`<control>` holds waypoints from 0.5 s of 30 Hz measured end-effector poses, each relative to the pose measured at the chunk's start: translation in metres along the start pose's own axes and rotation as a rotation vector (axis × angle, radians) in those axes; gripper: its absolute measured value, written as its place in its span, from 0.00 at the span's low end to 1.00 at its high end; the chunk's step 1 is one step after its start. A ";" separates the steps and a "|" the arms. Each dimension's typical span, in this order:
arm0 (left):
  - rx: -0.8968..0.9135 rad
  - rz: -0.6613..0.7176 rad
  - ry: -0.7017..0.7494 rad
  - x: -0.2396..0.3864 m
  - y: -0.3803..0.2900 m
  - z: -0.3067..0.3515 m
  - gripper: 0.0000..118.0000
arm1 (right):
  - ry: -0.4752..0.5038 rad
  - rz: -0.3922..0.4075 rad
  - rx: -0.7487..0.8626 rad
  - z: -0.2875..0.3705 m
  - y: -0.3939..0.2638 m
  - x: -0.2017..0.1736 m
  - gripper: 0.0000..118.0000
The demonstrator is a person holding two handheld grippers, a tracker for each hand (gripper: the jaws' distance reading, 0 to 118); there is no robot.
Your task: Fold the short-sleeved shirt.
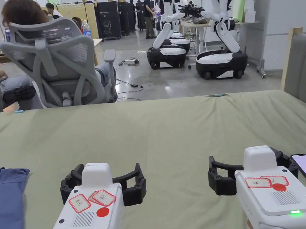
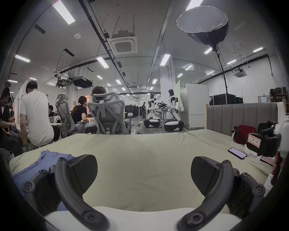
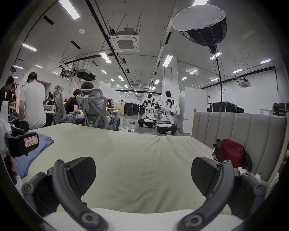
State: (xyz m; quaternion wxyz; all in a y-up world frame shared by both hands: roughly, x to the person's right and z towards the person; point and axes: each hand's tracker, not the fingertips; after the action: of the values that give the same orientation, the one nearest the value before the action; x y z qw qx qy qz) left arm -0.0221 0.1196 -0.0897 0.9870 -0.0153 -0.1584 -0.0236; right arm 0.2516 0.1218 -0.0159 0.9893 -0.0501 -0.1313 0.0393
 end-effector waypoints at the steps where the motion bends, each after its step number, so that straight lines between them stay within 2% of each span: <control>1: 0.004 -0.001 -0.001 0.000 -0.001 0.000 1.00 | 0.001 -0.001 -0.001 0.001 0.000 0.000 1.00; 15: 0.008 -0.009 0.001 0.003 0.002 0.002 1.00 | 0.005 -0.019 -0.016 0.003 -0.005 0.000 1.00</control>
State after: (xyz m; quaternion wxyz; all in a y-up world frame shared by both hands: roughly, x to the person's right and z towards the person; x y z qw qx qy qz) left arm -0.0201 0.1213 -0.0865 0.9870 -0.0106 -0.1580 -0.0273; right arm 0.2511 0.1167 -0.0123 0.9895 -0.0567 -0.1294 0.0288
